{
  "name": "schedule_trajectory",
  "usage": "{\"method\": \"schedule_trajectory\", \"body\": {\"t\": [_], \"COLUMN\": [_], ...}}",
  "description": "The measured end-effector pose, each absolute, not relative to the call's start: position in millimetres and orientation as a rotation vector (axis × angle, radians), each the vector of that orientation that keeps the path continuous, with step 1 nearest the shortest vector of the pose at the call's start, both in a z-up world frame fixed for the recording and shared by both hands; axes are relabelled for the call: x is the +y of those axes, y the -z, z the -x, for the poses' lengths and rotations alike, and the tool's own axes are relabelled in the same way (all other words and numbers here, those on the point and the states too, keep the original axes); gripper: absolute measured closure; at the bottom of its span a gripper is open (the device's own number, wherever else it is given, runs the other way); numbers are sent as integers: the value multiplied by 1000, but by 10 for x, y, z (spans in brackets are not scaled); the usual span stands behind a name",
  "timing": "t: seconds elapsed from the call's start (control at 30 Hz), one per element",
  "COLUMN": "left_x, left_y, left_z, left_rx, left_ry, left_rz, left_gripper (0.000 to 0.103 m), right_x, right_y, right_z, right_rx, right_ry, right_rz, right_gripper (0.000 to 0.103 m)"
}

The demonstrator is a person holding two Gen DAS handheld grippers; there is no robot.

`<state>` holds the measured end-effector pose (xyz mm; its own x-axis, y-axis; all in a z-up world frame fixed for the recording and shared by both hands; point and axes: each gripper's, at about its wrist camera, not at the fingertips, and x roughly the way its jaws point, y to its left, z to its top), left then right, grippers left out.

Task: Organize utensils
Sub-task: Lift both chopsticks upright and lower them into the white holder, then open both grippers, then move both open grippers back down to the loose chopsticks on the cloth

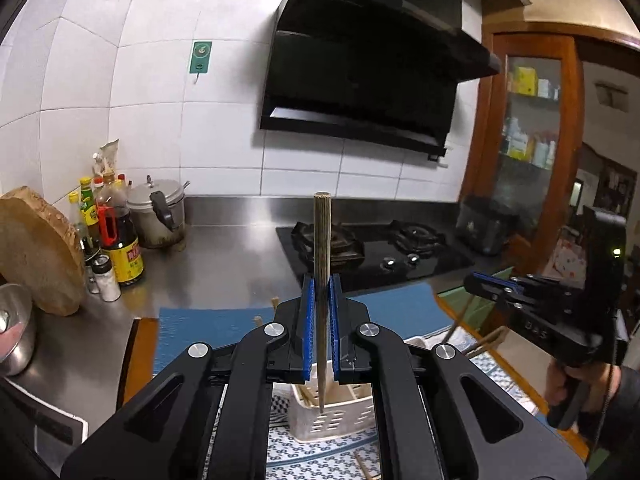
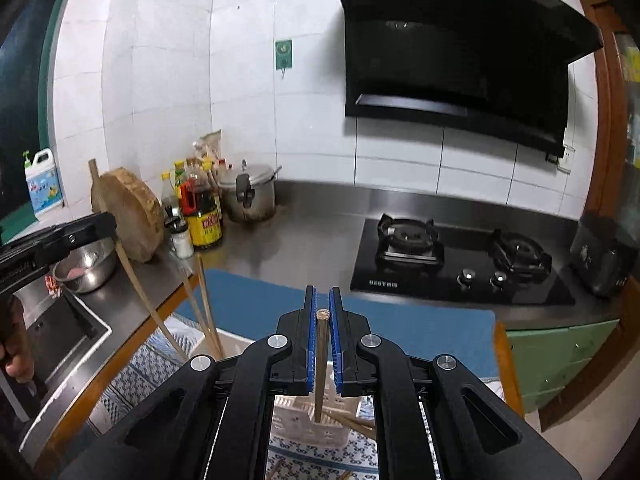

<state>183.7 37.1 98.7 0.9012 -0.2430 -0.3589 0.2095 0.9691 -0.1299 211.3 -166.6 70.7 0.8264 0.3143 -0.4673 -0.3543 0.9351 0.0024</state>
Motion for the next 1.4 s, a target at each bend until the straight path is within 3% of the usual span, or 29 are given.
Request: {"method": "schedule_trajectory", "body": {"t": [0.2, 0.27, 0.67, 1.0, 1.23, 1.4], "left_x": [439, 423, 442, 398, 343, 339], "left_y": [-958, -1033, -963, -433, -325, -359], "left_z": [-1916, -1885, -2023, -2179, -2056, -1815], "left_rx": [391, 370, 371, 503, 529, 502], "left_ry": [254, 257, 207, 216, 221, 209], "left_rz": [155, 147, 134, 130, 116, 101], "left_gripper": [97, 97, 97, 94, 93, 73], "right_x": [-1688, -1714, -1858, -1987, -2037, -1907], "right_y": [-579, -557, -568, 223, 973, 1248], "right_z": [-2108, -2087, -1538, -874, -502, -301], "right_rx": [507, 506, 437, 620, 836, 923], "right_ry": [-350, -341, -340, -348, -332, -343], "right_rz": [109, 108, 103, 25, -79, -138], "right_gripper": [96, 87, 67, 68, 78, 82]}}
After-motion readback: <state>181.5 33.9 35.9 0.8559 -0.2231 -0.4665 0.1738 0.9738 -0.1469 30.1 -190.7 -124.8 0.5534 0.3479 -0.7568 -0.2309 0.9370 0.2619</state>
